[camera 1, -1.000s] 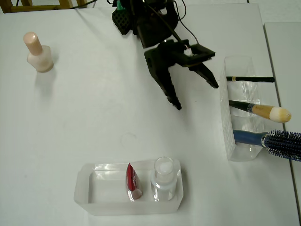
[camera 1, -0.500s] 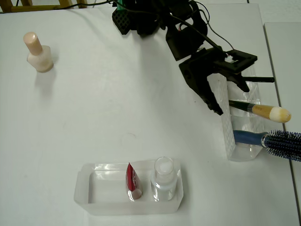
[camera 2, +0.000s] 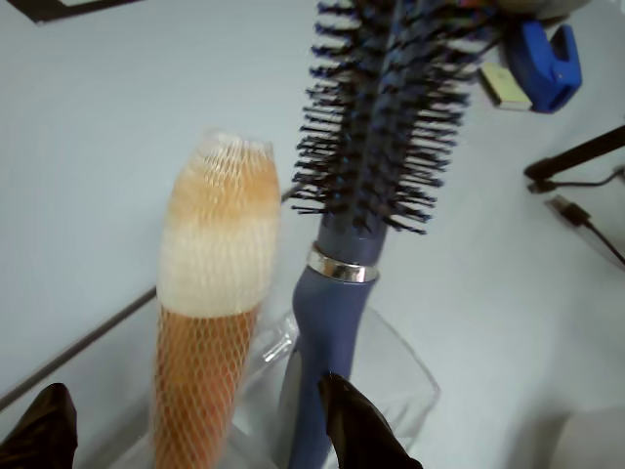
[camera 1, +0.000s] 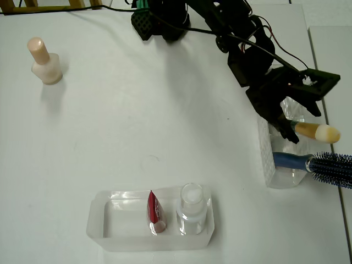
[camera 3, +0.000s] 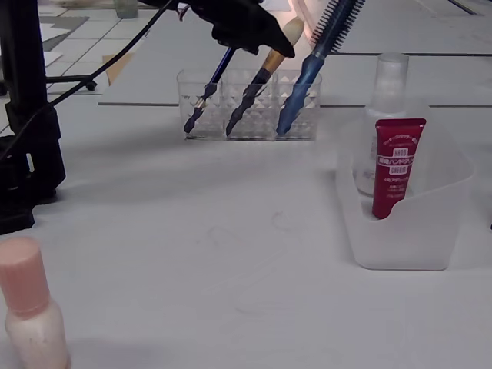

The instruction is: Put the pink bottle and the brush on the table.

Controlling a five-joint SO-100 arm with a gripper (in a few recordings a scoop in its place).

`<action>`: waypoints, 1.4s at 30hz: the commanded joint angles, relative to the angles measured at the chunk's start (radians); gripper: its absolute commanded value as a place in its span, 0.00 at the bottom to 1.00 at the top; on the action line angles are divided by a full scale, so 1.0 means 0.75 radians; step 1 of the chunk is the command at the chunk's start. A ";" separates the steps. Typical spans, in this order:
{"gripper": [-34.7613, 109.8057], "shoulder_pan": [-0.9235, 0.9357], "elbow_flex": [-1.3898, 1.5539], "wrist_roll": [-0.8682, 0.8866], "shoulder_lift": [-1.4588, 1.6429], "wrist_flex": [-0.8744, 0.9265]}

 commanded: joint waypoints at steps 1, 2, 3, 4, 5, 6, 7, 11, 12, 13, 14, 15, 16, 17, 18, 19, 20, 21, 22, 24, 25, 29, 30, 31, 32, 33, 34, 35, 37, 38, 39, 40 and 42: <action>0.49 -0.012 -0.084 -0.025 -0.018 -0.010; 0.49 -0.012 -0.096 -0.025 -0.035 -0.010; 0.49 -0.012 -0.104 -0.025 -0.047 -0.010; 0.49 -0.012 -0.108 -0.025 -0.057 -0.010; 0.49 -0.012 -0.108 -0.025 -0.065 -0.012; 0.48 -0.012 -0.110 -0.025 -0.074 -0.014; 0.48 -0.016 -0.110 -0.025 -0.080 -0.018; 0.45 -0.037 -0.092 -0.025 -0.088 -0.035; 0.45 -0.043 -0.090 -0.018 -0.088 -0.037; 0.45 -0.047 -0.090 -0.016 -0.088 -0.037; 0.45 -0.053 -0.090 -0.012 -0.092 -0.037; 0.44 -0.057 -0.090 -0.012 -0.096 -0.039; 0.44 -0.061 -0.092 -0.012 -0.100 -0.041; 0.44 -0.061 -0.094 -0.012 -0.102 -0.043; 0.44 -0.063 -0.094 -0.012 -0.104 -0.047; 0.44 -0.063 -0.096 -0.012 -0.108 -0.051; 0.44 -0.063 -0.102 -0.012 -0.112 -0.051; 0.44 -0.063 -0.108 -0.012 -0.117 -0.051; 0.43 -0.063 -0.119 -0.012 -0.125 -0.051; 0.43 -0.070 -0.139 -0.012 -0.141 -0.051; 0.42 -0.070 -0.147 -0.012 -0.149 -0.055; 0.41 -0.070 -0.174 -0.012 -0.178 -0.061; 0.41 -0.070 -0.180 -0.012 -0.182 -0.061; 0.41 -0.072 -0.180 -0.012 -0.184 -0.061; 0.40 -0.072 -0.180 -0.012 -0.186 -0.061; 0.40 -0.072 -0.180 -0.012 -0.186 -0.061; 0.40 -0.072 -0.180 -0.012 -0.186 -0.061; 0.39 -0.072 -0.180 -0.012 -0.186 -0.061; 0.39 -0.072 -0.182 -0.012 -0.186 -0.061; 0.38 -0.072 -0.182 -0.012 -0.186 -0.061; 0.38 -0.072 -0.184 -0.012 -0.186 -0.061; 0.37 -0.072 -0.184 -0.012 -0.186 -0.061; 0.37 -0.072 -0.188 -0.012 -0.188 -0.061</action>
